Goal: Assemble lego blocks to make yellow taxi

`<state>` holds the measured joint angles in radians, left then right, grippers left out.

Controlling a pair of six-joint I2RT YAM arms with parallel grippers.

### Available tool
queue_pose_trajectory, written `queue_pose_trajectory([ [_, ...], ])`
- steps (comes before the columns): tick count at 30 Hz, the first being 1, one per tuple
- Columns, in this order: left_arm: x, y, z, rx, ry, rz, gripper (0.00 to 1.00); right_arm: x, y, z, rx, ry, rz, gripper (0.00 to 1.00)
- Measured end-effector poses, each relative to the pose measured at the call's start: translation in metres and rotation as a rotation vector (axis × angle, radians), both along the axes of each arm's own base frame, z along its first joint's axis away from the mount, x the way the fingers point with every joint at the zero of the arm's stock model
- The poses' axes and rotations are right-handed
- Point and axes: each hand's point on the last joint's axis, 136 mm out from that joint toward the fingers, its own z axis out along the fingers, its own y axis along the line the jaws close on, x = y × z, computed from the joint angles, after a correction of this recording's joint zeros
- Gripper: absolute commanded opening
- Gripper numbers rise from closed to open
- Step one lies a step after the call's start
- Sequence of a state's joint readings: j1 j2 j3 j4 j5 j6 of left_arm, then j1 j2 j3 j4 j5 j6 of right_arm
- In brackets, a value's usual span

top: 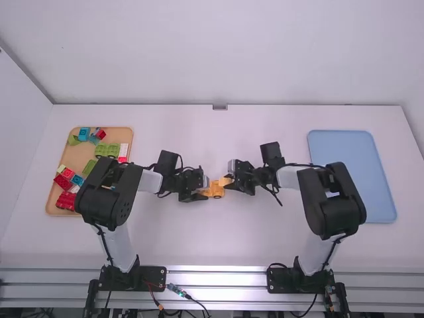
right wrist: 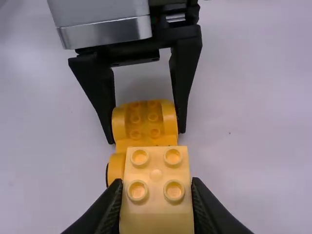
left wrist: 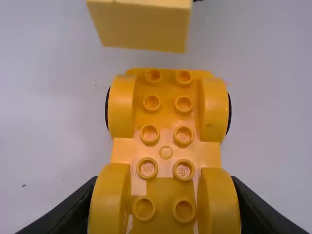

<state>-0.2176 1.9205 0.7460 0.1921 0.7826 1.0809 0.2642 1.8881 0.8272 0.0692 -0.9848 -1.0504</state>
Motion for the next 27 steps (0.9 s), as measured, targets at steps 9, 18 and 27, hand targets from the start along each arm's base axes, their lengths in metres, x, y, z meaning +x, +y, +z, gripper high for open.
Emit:
queue_pose_trajectory([
  [9,-0.001,0.001,-0.001,-0.001,0.035,0.025,0.14,-0.006,0.007,0.000,0.001,0.010,0.020,0.11],
  [18,-0.001,0.001,-0.001,-0.001,0.038,0.029,0.11,-0.006,0.018,-0.005,0.011,-0.009,0.045,0.11],
  [27,0.000,0.000,-0.001,-0.001,0.034,0.028,0.12,-0.010,0.021,-0.012,0.006,0.017,0.062,0.07],
])
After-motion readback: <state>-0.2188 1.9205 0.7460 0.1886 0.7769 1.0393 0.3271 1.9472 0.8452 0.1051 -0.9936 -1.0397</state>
